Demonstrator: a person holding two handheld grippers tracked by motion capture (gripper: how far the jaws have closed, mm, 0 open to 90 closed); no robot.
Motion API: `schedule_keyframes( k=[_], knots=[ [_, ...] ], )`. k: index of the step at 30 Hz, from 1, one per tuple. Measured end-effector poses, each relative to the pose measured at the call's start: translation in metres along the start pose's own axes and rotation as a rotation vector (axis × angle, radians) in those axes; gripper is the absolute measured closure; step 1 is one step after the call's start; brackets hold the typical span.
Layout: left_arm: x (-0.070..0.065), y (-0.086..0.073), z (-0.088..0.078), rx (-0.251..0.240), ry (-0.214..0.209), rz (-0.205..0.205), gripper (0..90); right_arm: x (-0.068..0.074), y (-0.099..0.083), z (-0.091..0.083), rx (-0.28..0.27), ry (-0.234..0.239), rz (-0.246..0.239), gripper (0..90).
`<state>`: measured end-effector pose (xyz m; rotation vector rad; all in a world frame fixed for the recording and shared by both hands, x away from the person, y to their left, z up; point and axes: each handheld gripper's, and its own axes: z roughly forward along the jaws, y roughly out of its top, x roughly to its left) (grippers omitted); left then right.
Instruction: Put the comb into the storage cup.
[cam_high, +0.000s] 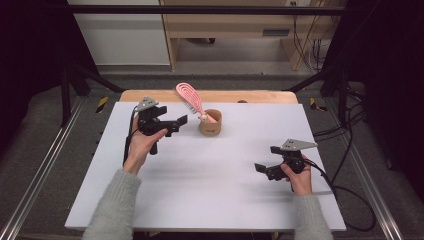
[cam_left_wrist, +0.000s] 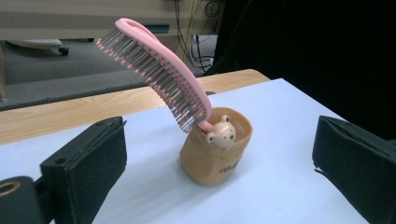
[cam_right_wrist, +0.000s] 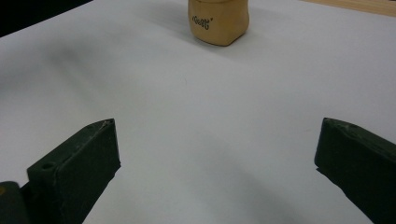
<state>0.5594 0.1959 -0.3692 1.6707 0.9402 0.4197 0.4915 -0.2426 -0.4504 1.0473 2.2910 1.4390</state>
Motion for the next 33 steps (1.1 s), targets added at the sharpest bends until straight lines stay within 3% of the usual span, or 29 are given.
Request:
schedule_keyframes(
  k=[15, 20, 33],
  knots=[
    [0.008, -0.034, -0.051, -0.006, -0.034, 0.041, 2.4, 0.001, -0.001, 0.001, 0.005, -0.002, -0.01, 0.6],
    [0.011, -0.049, -0.06, 0.015, -0.049, 0.05, 2.4, 0.001, -0.001, 0.002, 0.007, -0.002, -0.011, 0.6],
    [0.021, -0.085, -0.074, 0.095, -0.028, 0.068, 2.4, 0.002, -0.002, 0.003, 0.016, 0.0, -0.016, 0.6]
  ],
)
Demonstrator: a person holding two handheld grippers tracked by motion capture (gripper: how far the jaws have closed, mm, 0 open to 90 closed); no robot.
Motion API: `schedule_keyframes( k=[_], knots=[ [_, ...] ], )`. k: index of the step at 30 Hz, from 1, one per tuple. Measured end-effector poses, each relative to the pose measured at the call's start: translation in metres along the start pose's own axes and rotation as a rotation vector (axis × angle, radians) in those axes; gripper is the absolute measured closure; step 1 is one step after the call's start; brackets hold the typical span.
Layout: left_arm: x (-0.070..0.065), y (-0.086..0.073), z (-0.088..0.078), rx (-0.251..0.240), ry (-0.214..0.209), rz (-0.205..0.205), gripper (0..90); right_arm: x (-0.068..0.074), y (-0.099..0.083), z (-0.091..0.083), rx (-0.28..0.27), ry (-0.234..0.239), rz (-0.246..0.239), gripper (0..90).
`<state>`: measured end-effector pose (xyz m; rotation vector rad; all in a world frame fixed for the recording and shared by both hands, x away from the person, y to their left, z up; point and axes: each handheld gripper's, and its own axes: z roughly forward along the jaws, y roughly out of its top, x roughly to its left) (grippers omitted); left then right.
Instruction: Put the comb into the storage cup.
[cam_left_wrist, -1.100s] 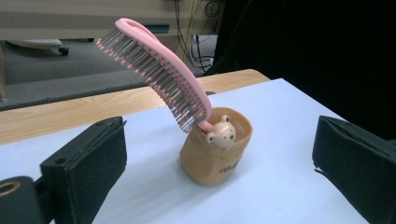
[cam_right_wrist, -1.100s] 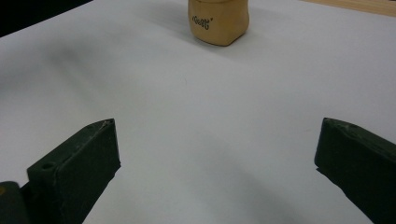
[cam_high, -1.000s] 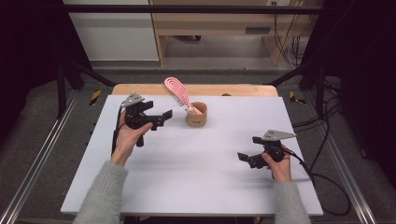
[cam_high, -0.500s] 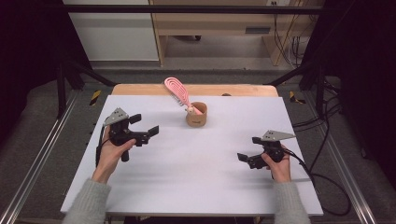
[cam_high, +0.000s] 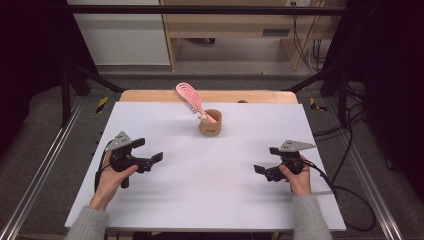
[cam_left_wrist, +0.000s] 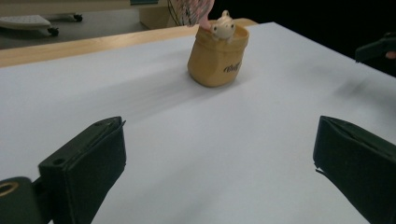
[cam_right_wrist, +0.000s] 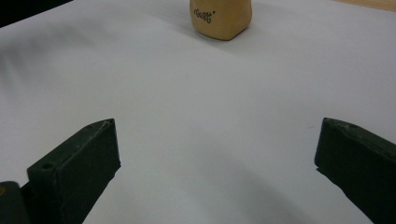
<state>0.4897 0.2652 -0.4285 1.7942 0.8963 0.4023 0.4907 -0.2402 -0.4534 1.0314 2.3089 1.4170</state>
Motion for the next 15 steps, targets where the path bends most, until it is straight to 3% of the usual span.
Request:
schedule_keyframes(
  k=[15],
  knots=[
    [0.006, -0.031, -0.006, 0.071, 0.027, -0.016, 2.4, 0.001, -0.001, 0.0, 0.009, 0.01, -0.009, 0.6]
  ],
)
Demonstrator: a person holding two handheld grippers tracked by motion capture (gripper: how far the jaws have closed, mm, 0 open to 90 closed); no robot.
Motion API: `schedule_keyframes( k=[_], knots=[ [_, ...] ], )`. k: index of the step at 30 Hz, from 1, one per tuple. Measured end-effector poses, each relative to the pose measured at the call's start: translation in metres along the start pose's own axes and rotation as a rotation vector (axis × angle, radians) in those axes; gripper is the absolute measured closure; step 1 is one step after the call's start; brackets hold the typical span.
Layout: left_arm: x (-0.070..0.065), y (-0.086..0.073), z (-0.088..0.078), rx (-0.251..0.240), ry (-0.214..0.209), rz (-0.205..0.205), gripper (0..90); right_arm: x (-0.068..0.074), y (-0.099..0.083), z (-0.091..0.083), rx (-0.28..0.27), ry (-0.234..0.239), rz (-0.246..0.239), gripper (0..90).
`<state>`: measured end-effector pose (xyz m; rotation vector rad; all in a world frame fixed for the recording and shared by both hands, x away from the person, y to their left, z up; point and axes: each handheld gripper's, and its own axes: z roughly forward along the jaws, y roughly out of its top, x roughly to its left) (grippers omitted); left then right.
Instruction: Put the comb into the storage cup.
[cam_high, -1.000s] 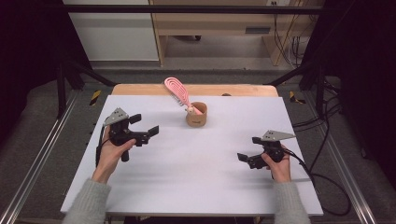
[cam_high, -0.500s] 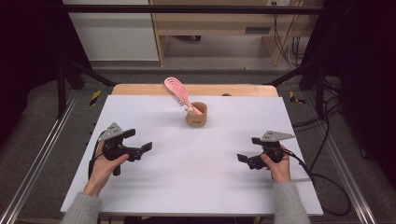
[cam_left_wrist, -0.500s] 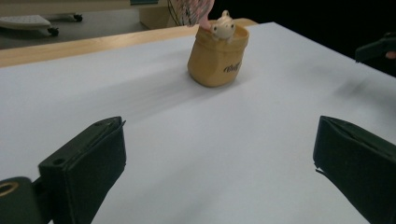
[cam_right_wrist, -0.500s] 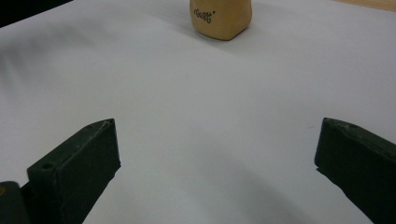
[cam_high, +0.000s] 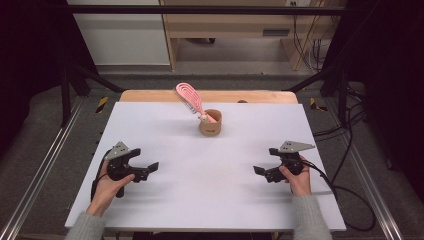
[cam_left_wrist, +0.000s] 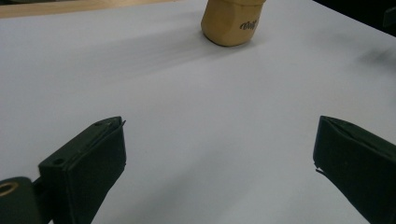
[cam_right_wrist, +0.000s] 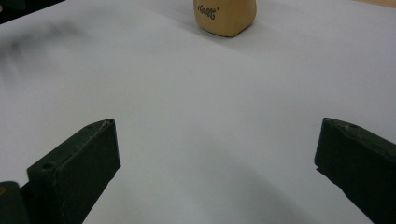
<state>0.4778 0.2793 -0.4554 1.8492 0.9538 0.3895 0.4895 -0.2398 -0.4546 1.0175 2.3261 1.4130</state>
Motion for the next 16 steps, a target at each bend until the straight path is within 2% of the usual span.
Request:
schedule_keyframes(
  k=[7, 9, 16],
  knots=[
    [0.004, -0.011, -0.002, 0.028, 0.001, 0.004, 2.4, 0.001, -0.002, 0.0, 0.01, 0.004, -0.003, 0.6],
    [0.005, -0.013, -0.003, 0.037, 0.011, 0.017, 2.4, 0.001, -0.002, 0.001, 0.01, 0.005, -0.004, 0.6],
    [0.007, -0.016, -0.006, 0.043, 0.014, 0.017, 2.4, 0.002, -0.003, 0.002, 0.019, 0.004, -0.003, 0.6]
  ],
)
